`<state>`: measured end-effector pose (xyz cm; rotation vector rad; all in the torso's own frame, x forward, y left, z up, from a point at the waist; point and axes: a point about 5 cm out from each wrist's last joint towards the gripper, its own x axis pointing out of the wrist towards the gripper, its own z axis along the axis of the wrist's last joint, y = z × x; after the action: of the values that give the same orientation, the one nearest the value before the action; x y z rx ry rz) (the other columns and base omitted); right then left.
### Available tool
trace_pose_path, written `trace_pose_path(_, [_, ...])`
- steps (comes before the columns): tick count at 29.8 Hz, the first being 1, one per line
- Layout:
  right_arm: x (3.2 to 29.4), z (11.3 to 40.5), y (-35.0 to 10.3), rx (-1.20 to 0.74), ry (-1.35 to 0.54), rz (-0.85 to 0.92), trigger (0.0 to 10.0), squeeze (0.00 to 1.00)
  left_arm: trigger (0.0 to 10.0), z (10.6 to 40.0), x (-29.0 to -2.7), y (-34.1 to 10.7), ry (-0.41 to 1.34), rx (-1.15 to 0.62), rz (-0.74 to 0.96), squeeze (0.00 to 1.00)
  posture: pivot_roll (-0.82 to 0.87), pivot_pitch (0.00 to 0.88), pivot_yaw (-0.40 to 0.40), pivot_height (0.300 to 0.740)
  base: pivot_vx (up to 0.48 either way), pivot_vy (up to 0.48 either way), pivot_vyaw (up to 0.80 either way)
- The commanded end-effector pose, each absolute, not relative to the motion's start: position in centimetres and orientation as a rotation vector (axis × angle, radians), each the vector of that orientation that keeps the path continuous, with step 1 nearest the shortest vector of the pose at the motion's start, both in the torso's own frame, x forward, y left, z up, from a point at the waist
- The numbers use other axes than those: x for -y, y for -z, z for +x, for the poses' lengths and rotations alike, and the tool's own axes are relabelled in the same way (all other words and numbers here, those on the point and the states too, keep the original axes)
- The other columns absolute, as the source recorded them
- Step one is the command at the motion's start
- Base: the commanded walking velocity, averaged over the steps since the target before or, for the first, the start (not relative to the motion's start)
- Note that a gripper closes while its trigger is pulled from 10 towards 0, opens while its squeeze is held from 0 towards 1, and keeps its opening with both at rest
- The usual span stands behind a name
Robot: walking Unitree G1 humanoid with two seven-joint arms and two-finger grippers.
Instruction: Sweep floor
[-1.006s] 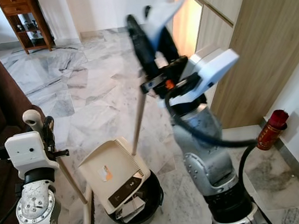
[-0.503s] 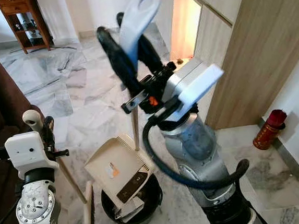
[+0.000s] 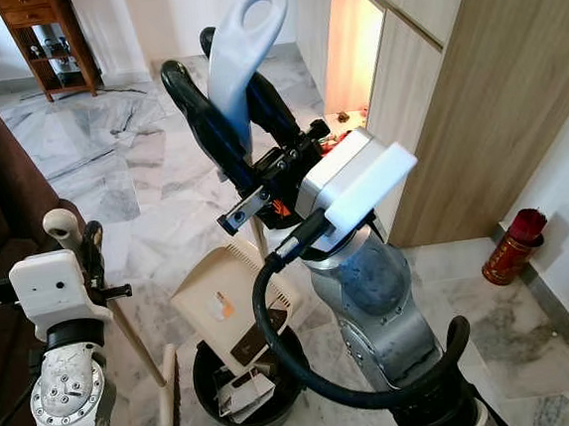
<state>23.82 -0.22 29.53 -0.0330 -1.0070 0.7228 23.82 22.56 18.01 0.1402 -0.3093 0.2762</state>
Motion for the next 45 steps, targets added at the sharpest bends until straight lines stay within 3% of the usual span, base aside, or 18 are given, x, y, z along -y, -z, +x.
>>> trace_pose_path(1, [0.17,22.69,-30.53,1.108,-0.731,-0.059,10.0,0.00,10.0,23.52,-22.43,-18.99,-0.271,0.371,0.152,0.00,0.06,0.079,0.011,0.740,0.000,0.000,0.00])
trace_pose_path(19, [0.13,22.87,-30.47,1.095,-0.719,-0.034,10.0,0.00,10.0,23.59,-22.38,-19.05,-0.268,0.375,0.150,0.00,0.05,0.079,0.011,0.740,0.000,0.000,0.00])
trace_pose_path(30, [-0.38,22.29,-30.10,1.164,-0.746,-0.180,10.0,0.00,10.0,23.58,-22.34,-19.04,-0.269,0.375,0.148,0.00,0.06,0.078,0.010,0.740,0.000,0.000,0.00])
trace_pose_path(45, [-0.17,22.98,-29.81,1.139,-0.732,-0.215,10.0,0.00,10.0,23.61,-22.34,-19.05,-0.269,0.376,0.146,0.00,0.06,0.078,0.008,0.740,0.000,0.000,0.00])
